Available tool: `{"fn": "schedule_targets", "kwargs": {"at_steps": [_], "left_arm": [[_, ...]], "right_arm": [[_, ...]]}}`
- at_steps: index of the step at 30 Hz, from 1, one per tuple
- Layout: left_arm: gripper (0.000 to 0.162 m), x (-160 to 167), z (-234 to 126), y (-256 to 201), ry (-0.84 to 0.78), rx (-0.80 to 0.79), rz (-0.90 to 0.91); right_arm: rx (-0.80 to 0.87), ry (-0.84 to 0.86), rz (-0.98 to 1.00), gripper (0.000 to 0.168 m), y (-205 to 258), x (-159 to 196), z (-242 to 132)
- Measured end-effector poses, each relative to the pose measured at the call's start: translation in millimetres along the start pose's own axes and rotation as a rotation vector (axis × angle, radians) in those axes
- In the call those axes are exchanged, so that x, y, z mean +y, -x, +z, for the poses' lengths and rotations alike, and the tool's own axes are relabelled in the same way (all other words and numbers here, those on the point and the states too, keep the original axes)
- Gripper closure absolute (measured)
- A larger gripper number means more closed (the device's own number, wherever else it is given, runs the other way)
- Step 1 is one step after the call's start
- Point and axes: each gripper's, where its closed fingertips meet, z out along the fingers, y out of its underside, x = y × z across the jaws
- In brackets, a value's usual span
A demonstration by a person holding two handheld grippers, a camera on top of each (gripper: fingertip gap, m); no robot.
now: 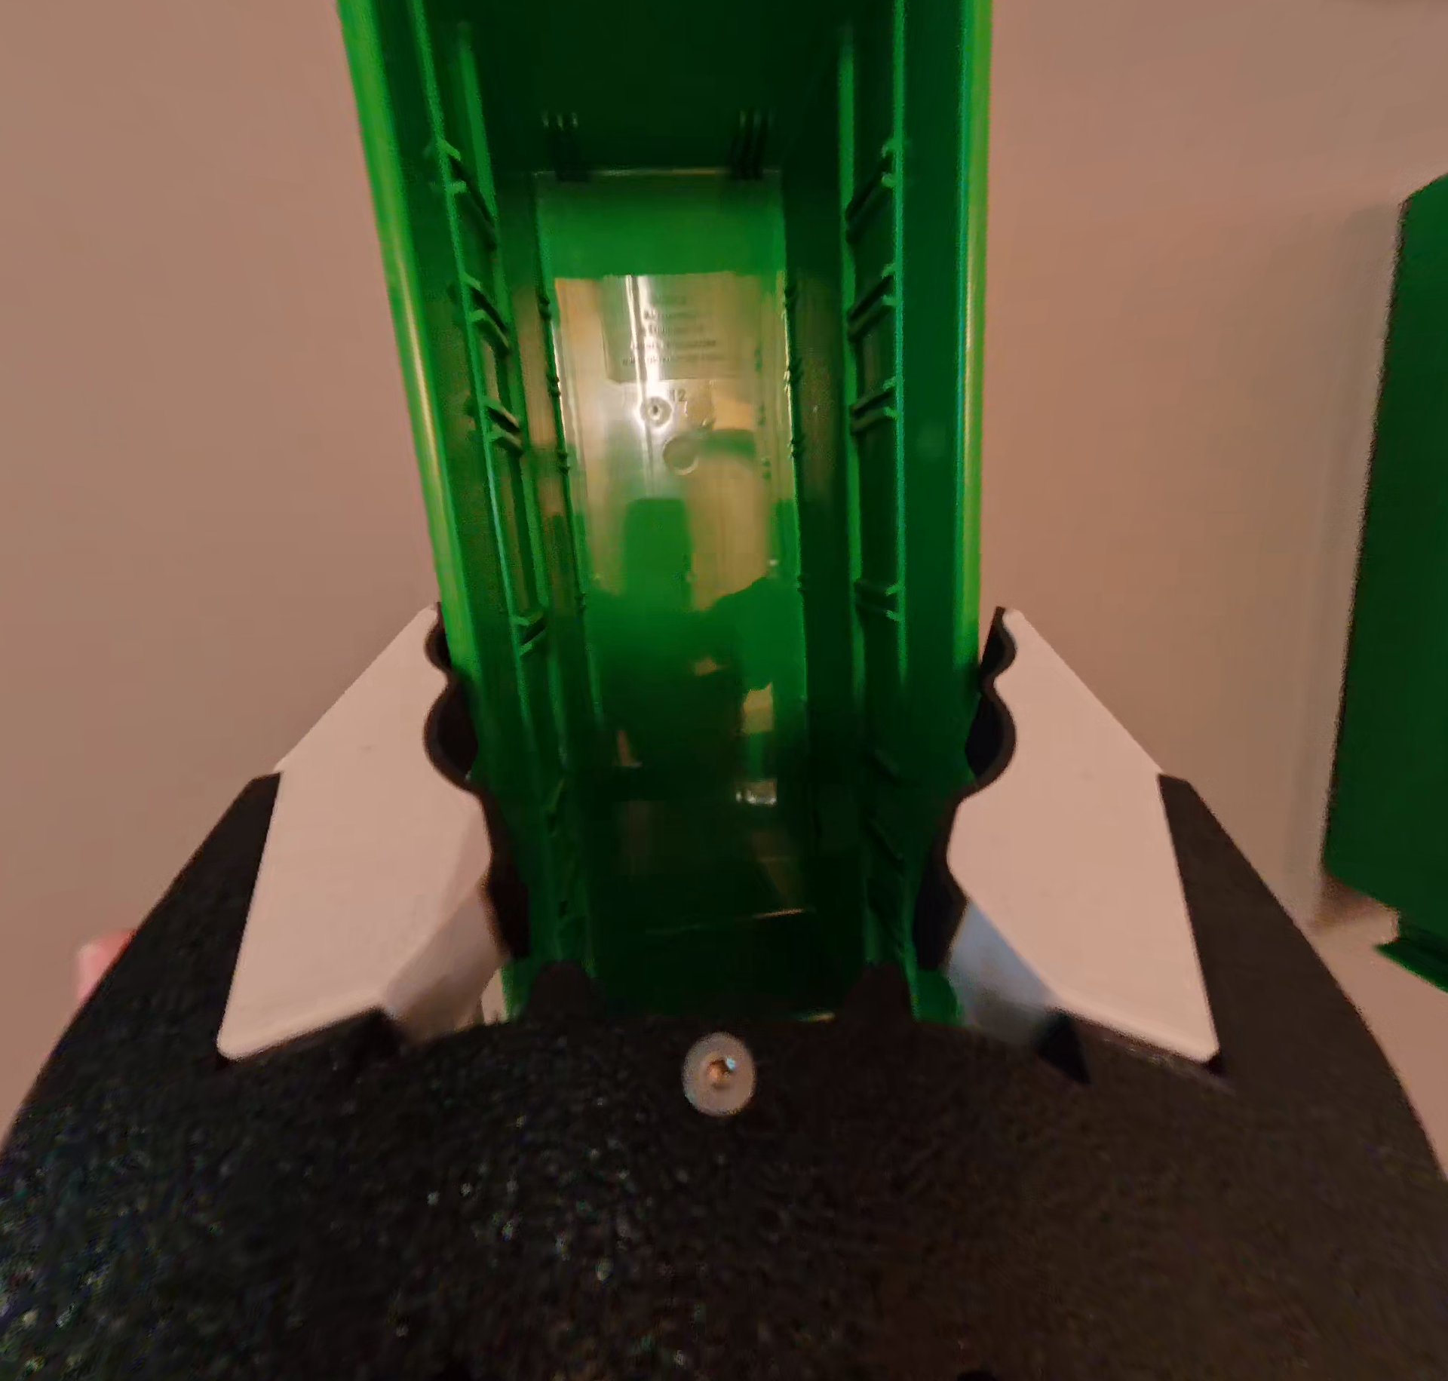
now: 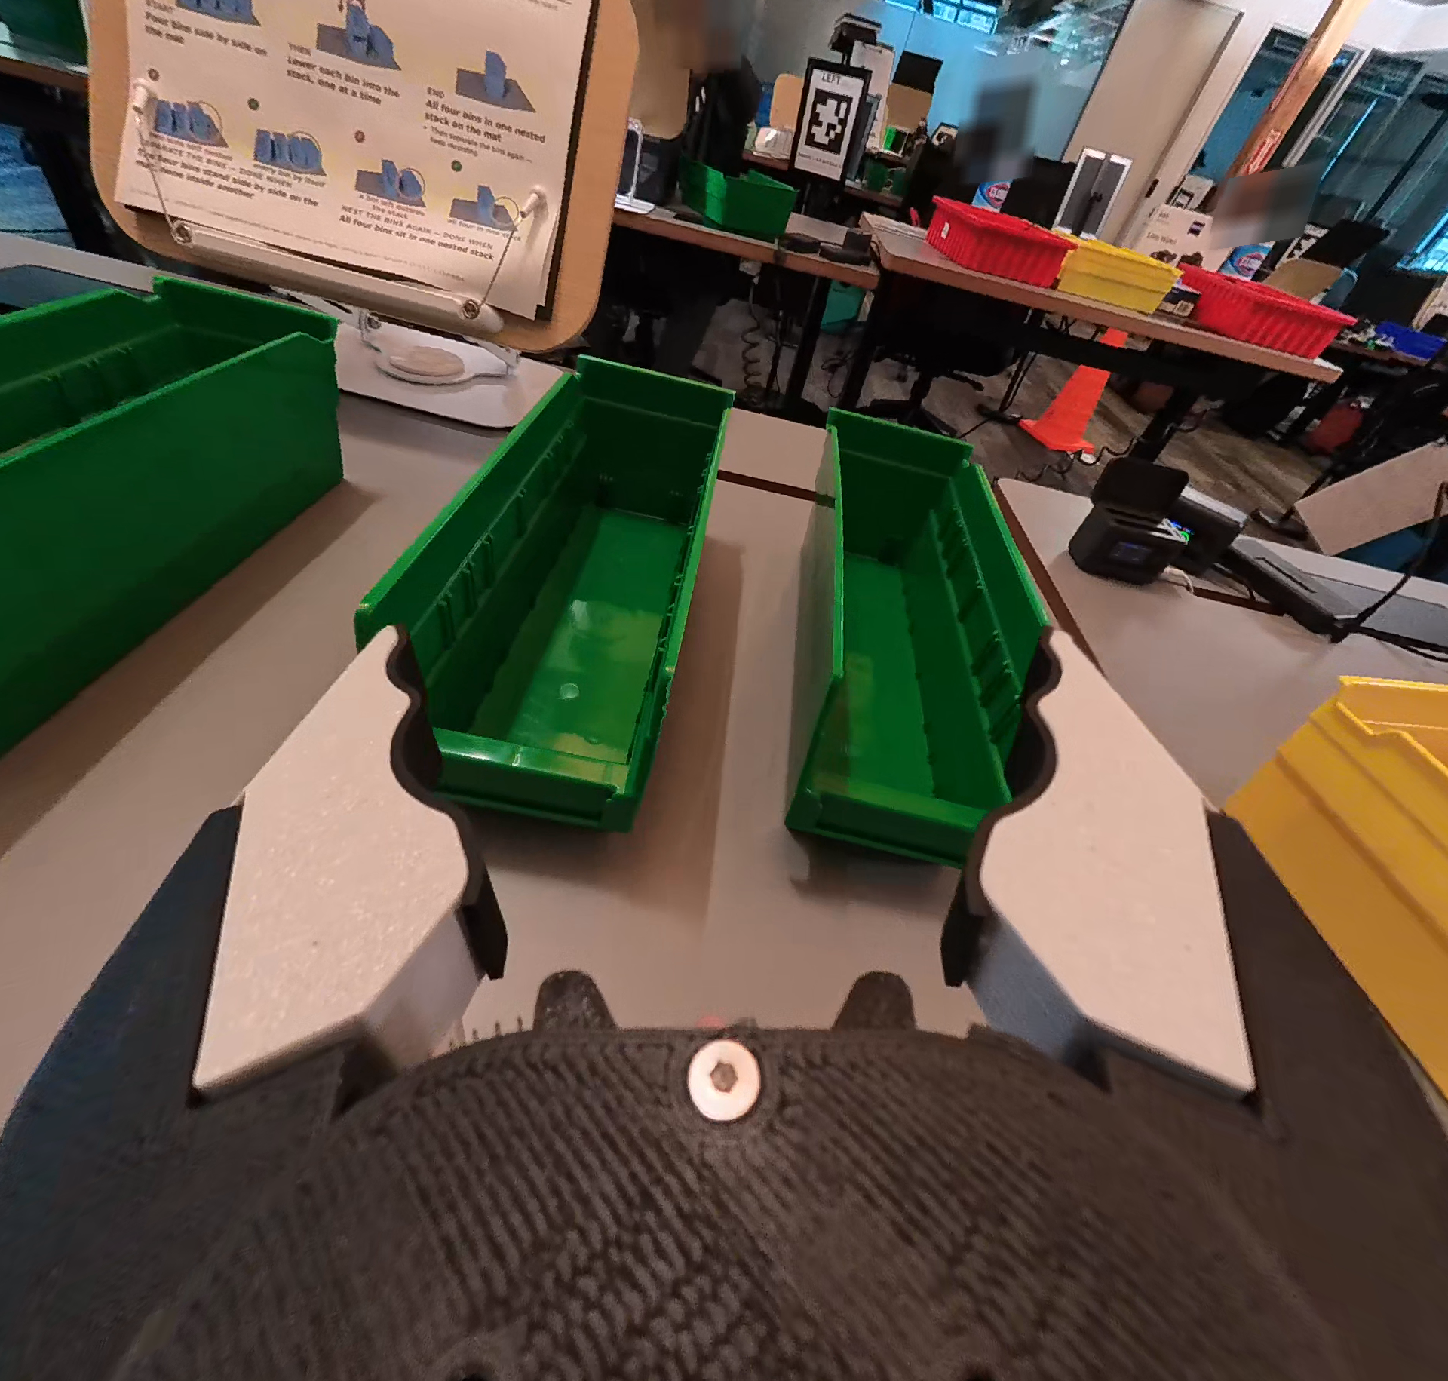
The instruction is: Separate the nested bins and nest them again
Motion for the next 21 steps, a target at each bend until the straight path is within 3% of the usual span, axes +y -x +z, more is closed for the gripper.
{"fn": "schedule_targets", "kwargs": {"at_steps": [7, 16, 21], "left_arm": [[0.034, 8, 3, -1, 0.095, -0.07, 0.025], [0.062, 8, -2, -3, 0.122, -0.073, 0.026], [0.068, 8, -8, -20, 0.144, -0.033, 0.0]], "right_arm": [[0.001, 0.014, -0.012, 0.023, 1, 3, 1], [0.015, 0.029, 0.0, 0.023, -8, 8, 0], [0.031, 0.028, 0.013, 0.023, -17, 8, -1]]}}
